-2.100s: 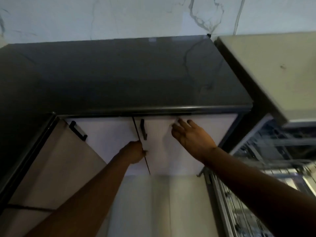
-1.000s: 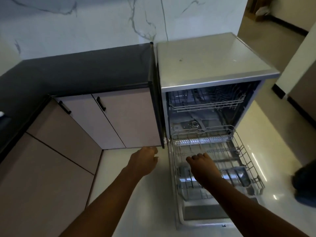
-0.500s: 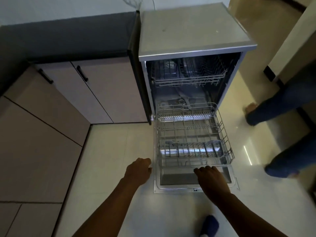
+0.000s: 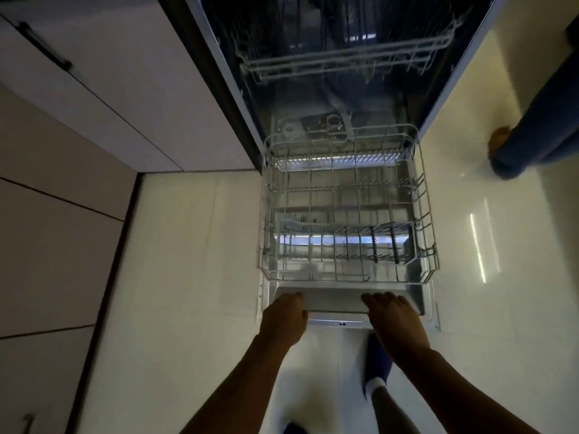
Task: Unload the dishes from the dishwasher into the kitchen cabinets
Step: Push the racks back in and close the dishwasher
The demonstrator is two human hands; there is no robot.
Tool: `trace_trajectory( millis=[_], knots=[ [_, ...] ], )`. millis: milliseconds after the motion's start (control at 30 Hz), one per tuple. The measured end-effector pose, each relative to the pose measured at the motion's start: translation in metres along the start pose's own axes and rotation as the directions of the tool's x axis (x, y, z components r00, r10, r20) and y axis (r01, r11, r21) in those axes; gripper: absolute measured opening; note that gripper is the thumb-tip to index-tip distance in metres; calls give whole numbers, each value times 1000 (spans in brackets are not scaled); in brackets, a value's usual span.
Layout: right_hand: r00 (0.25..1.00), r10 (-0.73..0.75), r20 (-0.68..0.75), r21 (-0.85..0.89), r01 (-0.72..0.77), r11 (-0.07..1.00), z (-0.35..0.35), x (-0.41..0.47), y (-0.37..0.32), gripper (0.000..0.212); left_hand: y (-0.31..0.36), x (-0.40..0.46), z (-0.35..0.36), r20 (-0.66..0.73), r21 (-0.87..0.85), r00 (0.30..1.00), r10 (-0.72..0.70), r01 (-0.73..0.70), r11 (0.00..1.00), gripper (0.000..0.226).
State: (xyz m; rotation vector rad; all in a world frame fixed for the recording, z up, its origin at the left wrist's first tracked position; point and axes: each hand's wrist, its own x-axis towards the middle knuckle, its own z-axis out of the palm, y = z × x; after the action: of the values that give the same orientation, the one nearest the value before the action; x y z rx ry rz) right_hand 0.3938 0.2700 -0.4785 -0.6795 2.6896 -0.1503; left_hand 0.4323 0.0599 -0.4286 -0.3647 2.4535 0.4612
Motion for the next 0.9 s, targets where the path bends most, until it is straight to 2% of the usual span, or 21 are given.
trace_trajectory(
  millis=[133, 267, 367, 433, 500, 600, 700, 833, 900],
  knots=[
    [999, 33, -1, 60, -33, 998, 43, 34, 29, 58, 17, 50, 57, -45, -109, 999, -29, 24, 994, 40],
    [993, 60, -99, 191, -40, 981, 81, 62, 38, 58, 17, 104, 105, -215, -128, 973, 88, -118, 985, 53],
    [981, 88, -172, 272, -38, 961, 101, 75, 41, 46, 19, 141, 117, -314, -107, 937, 155, -197, 975, 39],
    [982, 97, -164, 282, -48, 958, 104, 79, 41, 41, 17, 156, 118, -301, -112, 935, 187, -230, 967, 27],
    [986, 95, -138, 288, -52, 956, 103, 79, 41, 43, 14, 163, 127, -310, -62, 904, 296, -330, 942, 38],
    [987, 122, -104, 296, -86, 951, 101, 81, 40, 39, 3, 158, 133, -238, 20, 856, 460, -469, 883, 45],
    [972, 163, -169, 283, -110, 953, 109, 89, 40, 34, 0, 163, 125, -209, 74, 851, 482, -477, 876, 58],
    [930, 246, -272, 310, -157, 938, 106, 120, 41, 30, 7, 195, 97, -266, 180, 800, 537, -506, 843, 41],
    [913, 296, -282, 336, -195, 921, 90, 153, 44, 31, 15, 219, 79, -347, 70, 813, 468, -475, 877, 38]
  ],
)
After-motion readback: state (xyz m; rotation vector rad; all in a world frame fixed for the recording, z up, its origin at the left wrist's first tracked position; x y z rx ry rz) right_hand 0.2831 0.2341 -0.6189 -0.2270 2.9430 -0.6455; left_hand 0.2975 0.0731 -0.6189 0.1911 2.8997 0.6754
